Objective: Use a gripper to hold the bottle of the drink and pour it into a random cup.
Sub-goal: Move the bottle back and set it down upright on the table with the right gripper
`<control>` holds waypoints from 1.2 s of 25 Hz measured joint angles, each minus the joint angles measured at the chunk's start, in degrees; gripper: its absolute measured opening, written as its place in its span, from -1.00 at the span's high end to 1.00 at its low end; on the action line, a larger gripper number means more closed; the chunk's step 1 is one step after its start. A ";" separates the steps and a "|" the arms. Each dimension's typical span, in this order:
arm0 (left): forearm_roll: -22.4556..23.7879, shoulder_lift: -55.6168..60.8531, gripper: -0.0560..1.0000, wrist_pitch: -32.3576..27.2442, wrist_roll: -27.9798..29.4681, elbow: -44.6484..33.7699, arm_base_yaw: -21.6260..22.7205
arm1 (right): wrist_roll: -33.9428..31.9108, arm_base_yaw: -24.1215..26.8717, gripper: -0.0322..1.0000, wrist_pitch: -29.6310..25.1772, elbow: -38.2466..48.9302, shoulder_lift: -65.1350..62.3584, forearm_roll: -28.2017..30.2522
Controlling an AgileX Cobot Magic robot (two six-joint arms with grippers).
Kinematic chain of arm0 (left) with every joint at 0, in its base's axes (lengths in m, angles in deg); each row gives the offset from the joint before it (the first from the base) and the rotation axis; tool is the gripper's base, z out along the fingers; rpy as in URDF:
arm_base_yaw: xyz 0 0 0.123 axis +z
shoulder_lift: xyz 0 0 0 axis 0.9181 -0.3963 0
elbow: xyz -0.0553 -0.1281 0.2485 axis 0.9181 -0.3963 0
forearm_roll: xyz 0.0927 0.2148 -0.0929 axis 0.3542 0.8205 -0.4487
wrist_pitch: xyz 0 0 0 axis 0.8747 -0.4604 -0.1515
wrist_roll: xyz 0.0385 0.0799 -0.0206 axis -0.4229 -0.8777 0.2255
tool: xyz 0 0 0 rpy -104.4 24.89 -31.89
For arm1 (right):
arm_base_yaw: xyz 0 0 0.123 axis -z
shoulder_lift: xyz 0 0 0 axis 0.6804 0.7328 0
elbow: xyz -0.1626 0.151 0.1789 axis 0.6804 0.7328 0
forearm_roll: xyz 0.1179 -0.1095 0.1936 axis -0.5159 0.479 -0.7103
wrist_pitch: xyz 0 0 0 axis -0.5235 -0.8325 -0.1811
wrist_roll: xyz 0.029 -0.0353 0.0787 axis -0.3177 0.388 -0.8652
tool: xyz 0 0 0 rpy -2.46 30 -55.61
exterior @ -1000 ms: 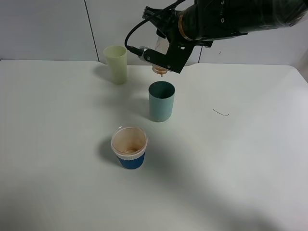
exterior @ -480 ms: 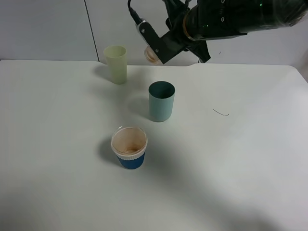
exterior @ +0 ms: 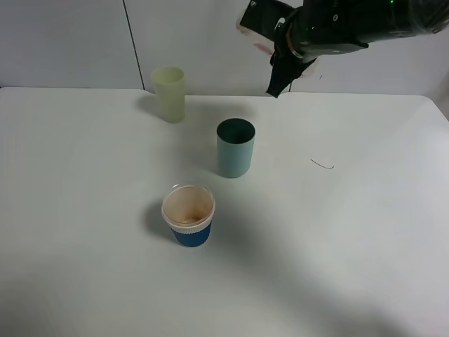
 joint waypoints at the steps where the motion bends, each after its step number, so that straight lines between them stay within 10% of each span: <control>1: 0.00 0.00 -0.87 0.00 0.00 0.00 0.00 | -2.98 0.52 0.22 -0.63 0.00 -0.17 -1.16; 20: 0.00 0.00 -0.87 0.00 0.00 0.00 0.00 | -11.17 12.92 0.22 22.62 20.65 -7.70 -14.60; 30: 0.00 0.00 -0.87 0.00 0.00 0.00 0.00 | 15.68 19.15 0.22 46.52 32.15 -7.74 -32.97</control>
